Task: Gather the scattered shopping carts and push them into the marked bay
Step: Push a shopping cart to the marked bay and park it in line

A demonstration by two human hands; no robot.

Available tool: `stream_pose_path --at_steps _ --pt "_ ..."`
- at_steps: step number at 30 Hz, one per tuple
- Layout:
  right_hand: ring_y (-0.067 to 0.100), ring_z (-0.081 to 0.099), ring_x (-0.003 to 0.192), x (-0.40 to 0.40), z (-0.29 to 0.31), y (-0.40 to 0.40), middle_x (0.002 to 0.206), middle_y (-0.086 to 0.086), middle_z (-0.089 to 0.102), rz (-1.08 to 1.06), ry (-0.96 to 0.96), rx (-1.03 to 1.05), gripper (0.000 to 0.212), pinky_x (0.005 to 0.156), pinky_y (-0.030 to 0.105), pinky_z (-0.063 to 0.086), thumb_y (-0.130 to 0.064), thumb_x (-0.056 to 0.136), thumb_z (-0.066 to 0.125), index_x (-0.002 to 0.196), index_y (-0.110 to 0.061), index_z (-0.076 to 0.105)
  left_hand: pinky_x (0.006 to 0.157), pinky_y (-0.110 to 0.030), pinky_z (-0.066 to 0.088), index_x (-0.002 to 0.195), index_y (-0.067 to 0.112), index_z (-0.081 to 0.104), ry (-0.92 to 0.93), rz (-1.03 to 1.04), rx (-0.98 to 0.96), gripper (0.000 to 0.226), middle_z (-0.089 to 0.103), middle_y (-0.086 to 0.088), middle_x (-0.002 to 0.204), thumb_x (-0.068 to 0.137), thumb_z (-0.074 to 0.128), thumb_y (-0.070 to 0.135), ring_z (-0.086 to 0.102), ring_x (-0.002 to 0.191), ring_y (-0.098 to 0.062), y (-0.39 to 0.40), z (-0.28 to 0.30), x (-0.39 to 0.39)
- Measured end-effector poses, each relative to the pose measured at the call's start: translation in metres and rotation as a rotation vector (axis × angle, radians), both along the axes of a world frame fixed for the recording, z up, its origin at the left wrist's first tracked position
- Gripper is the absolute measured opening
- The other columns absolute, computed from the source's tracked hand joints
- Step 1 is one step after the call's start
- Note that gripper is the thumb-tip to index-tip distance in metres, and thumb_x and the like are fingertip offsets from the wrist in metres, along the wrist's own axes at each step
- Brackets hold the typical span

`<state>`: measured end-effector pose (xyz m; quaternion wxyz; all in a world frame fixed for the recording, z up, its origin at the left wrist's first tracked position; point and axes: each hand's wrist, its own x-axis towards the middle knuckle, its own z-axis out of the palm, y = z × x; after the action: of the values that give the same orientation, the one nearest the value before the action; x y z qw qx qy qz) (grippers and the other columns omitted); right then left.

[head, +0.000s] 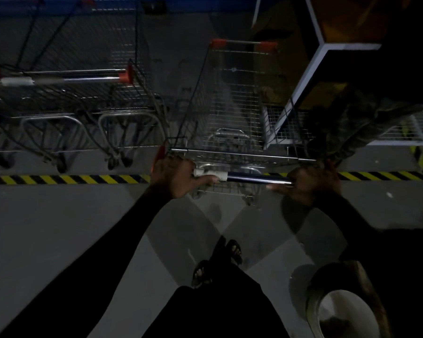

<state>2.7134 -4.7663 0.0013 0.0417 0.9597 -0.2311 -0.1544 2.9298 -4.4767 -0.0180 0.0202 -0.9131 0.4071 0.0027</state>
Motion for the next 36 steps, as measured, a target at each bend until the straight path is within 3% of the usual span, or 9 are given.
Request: stream_pose_path --at_steps 4,6,10,15,20,23,29,33,36 --pt "0.022 0.067 0.118 -0.015 0.000 0.020 0.109 -0.003 0.077 -0.025 0.052 0.005 0.120 0.122 0.056 0.015 -0.112 0.055 -0.008 0.101 -0.040 0.076 0.128 -0.051 0.018 0.069 0.027 0.073 -0.009 -0.014 -0.109 0.092 0.074 0.002 0.068 0.077 0.027 0.106 0.075 0.081 -0.016 0.021 0.001 -0.017" --pt "0.021 0.067 0.119 -0.017 0.000 0.029 0.111 -0.005 0.077 -0.039 0.053 0.016 0.118 0.123 0.058 0.013 -0.113 0.056 -0.007 0.096 -0.037 0.075 0.127 -0.056 0.022 0.068 0.028 0.075 -0.023 -0.028 -0.178 0.093 0.074 0.002 0.068 0.079 0.025 0.105 0.075 0.078 -0.018 0.031 0.001 -0.020" --pt "0.022 0.068 0.117 -0.014 0.003 0.041 0.107 -0.007 0.076 -0.008 0.022 0.034 0.110 0.122 0.061 0.019 -0.112 0.060 -0.002 0.083 -0.033 0.071 0.126 -0.057 0.022 0.072 0.029 0.080 -0.038 -0.040 -0.210 0.094 0.072 0.003 0.064 0.081 0.022 0.103 0.074 0.073 -0.018 0.043 0.000 -0.020" --pt "0.022 0.067 0.121 0.009 0.002 0.043 0.115 -0.004 0.077 0.025 -0.027 -0.007 0.110 0.121 0.053 0.025 -0.112 0.062 0.002 0.102 -0.042 0.076 0.128 -0.055 0.015 0.062 0.026 0.067 -0.043 0.007 -0.158 0.092 0.069 0.005 0.059 0.078 0.025 0.106 0.072 0.072 -0.013 0.047 -0.008 0.001" --pt "0.023 0.073 0.106 0.057 -0.004 0.018 0.095 0.001 0.079 0.090 -0.150 0.007 0.111 0.105 0.040 0.048 -0.114 0.059 0.004 0.080 -0.033 0.078 0.124 -0.059 0.022 0.052 0.029 0.042 0.009 0.013 -0.165 0.085 0.060 0.005 0.055 0.077 0.015 0.106 0.070 0.072 -0.020 0.029 -0.005 0.041" --pt "0.023 0.074 0.100 0.097 -0.014 -0.011 0.096 0.002 0.080 0.097 -0.175 -0.009 0.103 0.094 0.035 0.052 -0.113 0.064 0.017 0.084 -0.033 0.080 0.126 -0.058 0.018 0.059 0.027 0.049 -0.003 0.014 -0.067 0.090 0.064 0.006 0.062 0.076 0.010 0.106 0.070 0.077 -0.016 0.005 -0.006 0.079" --pt "0.020 0.072 0.079 0.179 -0.016 -0.073 0.078 0.000 0.074 0.072 -0.127 0.099 0.104 0.084 0.036 0.060 -0.113 0.063 0.023 0.076 -0.024 0.076 0.122 -0.058 0.026 0.047 0.018 0.050 0.012 0.064 -0.101 0.100 0.046 0.009 0.043 0.076 0.015 0.107 0.039 0.049 -0.002 -0.049 -0.006 0.147" --pt "0.021 0.072 0.081 0.223 -0.019 -0.101 0.075 -0.002 0.075 0.030 -0.071 0.262 0.096 0.099 0.052 0.056 -0.116 0.056 0.025 0.066 -0.032 0.071 0.129 -0.058 0.006 0.060 0.023 0.071 0.109 0.108 0.005 0.113 0.063 0.012 0.056 0.066 0.000 0.110 0.053 0.066 -0.003 -0.077 0.002 0.179" --pt "0.017 0.071 0.087 0.249 -0.002 -0.104 0.078 -0.003 0.077 0.061 -0.055 0.280 0.090 0.105 0.049 0.052 -0.113 0.063 0.027 0.065 -0.031 0.065 0.129 -0.058 0.001 0.061 0.023 0.064 0.143 0.131 -0.016 0.093 0.065 0.008 0.062 0.078 0.023 0.104 0.069 0.084 -0.014 -0.087 0.002 0.211"
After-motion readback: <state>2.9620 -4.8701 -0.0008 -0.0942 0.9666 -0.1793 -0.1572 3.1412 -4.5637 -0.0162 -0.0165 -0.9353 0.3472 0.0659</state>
